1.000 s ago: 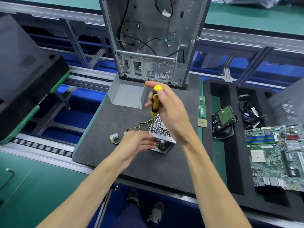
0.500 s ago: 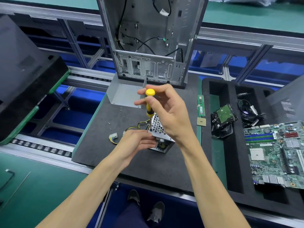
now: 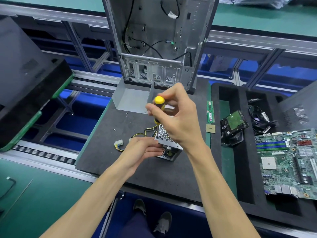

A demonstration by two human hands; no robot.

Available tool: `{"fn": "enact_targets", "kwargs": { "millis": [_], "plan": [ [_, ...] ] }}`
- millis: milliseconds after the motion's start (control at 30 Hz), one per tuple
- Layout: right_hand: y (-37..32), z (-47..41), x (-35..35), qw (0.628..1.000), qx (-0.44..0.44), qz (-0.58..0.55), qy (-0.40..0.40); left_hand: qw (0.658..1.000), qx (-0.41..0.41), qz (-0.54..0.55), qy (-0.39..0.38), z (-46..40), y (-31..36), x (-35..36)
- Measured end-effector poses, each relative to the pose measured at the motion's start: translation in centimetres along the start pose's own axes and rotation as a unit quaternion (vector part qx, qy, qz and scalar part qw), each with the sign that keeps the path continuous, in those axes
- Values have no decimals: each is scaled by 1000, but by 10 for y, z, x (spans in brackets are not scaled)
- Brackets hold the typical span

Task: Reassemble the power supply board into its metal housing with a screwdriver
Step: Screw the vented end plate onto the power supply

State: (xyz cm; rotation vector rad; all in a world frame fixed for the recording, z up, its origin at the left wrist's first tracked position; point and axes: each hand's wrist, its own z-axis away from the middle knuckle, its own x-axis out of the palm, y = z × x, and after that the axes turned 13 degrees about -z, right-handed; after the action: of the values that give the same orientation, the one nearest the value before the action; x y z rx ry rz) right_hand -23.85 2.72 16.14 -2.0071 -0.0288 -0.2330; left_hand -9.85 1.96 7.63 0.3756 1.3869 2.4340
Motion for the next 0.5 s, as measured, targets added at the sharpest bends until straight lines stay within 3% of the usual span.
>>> {"fn": "enact_targets", "kwargs": {
  "millis": [133,333,500],
  "plan": [
    [9,7,-4,996,33,-77,34,1000,2,1,11,-1,-1,-1],
    [8,3,-3,985,122,-113,-35,1000,-1,-6,9,-1,2,2],
    [5,9,-2,996,48,-37,-66,1000,8,-7,6,-2,1,3]
  ]
}}
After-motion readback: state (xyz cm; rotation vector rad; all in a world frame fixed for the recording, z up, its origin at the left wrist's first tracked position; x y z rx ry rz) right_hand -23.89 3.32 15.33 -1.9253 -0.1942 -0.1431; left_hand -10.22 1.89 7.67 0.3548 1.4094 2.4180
